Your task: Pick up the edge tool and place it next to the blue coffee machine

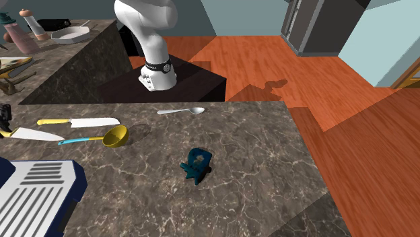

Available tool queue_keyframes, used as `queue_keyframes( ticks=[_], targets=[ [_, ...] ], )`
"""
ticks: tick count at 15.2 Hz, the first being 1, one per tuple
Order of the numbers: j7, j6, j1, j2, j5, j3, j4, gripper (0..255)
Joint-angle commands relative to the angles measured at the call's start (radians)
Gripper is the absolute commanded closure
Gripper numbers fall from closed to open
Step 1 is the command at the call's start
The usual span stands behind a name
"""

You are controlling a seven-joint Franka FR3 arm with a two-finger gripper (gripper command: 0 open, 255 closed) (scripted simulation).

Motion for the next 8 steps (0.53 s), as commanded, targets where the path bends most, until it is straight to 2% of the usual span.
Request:
queue_keyframes(
  ticks=[1, 6, 7, 8],
  targets=[
    [-0.002, 0.004, -0.008, 0.002, 0.001, 0.008, 0.002, 255],
    [-0.002, 0.004, -0.008, 0.002, 0.001, 0.008, 0.002, 255],
    [-0.002, 0.004, -0.008, 0.002, 0.001, 0.008, 0.002, 0],
    [-0.002, 0.004, -0.008, 0.002, 0.001, 0.008, 0.002, 0]
  ],
)
